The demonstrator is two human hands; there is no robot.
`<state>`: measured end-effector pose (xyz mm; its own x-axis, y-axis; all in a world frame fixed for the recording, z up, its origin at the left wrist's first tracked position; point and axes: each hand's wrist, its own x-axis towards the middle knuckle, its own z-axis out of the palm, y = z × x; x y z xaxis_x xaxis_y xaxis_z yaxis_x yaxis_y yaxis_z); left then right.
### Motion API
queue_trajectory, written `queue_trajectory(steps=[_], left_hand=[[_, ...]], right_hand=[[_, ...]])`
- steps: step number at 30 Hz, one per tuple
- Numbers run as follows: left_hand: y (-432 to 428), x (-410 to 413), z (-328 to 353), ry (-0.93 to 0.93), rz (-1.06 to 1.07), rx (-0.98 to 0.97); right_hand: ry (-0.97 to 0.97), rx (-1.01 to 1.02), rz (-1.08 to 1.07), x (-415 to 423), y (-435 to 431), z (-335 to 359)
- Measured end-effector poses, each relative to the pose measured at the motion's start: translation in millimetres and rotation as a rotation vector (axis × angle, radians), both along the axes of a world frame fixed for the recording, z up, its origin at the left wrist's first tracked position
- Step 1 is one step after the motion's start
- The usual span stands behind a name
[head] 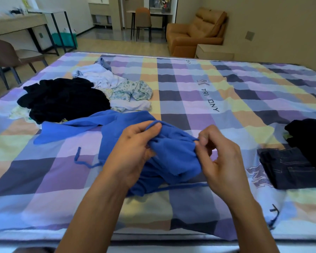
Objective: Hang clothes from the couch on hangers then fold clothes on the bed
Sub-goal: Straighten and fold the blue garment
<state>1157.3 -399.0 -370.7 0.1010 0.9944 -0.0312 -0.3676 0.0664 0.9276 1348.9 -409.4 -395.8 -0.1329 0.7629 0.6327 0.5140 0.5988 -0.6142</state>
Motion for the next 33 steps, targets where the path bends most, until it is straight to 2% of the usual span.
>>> queue_trajectory(steps=[4, 6, 12, 15, 18, 21, 23, 27, 33], left_hand=[[1.3, 5.1, 0.5, -0.306, -0.082, -0.041], [-0.5, 10.3, -5.9, -0.31, -0.085, 0.02], [-3.9, 10.2, -24.7, -0.025, 0.038, 0.201], [-4.0, 9.0, -23.4, 0.118, 0.054, 0.281], [-4.6, 7.2, -20.6, 0.114, -0.015, 0.281], [-3.1, 7.4, -21.9, 0.091, -0.029, 0.29], [-6.2, 8.5, -23.9, 0.164, 0.003, 0.335], [-10.0, 18.1, -40.9, 0.493, -0.066, 0.459], [13.1, -8.5, -55.7, 0.754, 0.226, 0.49]], right_hand=[[-0.15, 0.058, 0.035, -9.0, 6.0, -4.2], [-0.127, 0.023, 0.057, -12.8, 9.2, -5.2], [0.013, -0.161, 0.173, -2.2, 13.4, 5.2], [0.081, -0.189, 0.167, -1.6, 11.9, 9.7], [0.018, -0.199, 0.121, -1.8, 12.4, 10.5], [0.059, -0.257, 0.134, -4.3, 16.8, 8.4], [0.166, -0.316, 0.161, -9.8, 19.6, 7.7], [0.346, -0.383, 0.191, -23.6, 19.9, 9.0], [0.722, -0.374, 0.061, -8.3, 25.8, 11.0]])
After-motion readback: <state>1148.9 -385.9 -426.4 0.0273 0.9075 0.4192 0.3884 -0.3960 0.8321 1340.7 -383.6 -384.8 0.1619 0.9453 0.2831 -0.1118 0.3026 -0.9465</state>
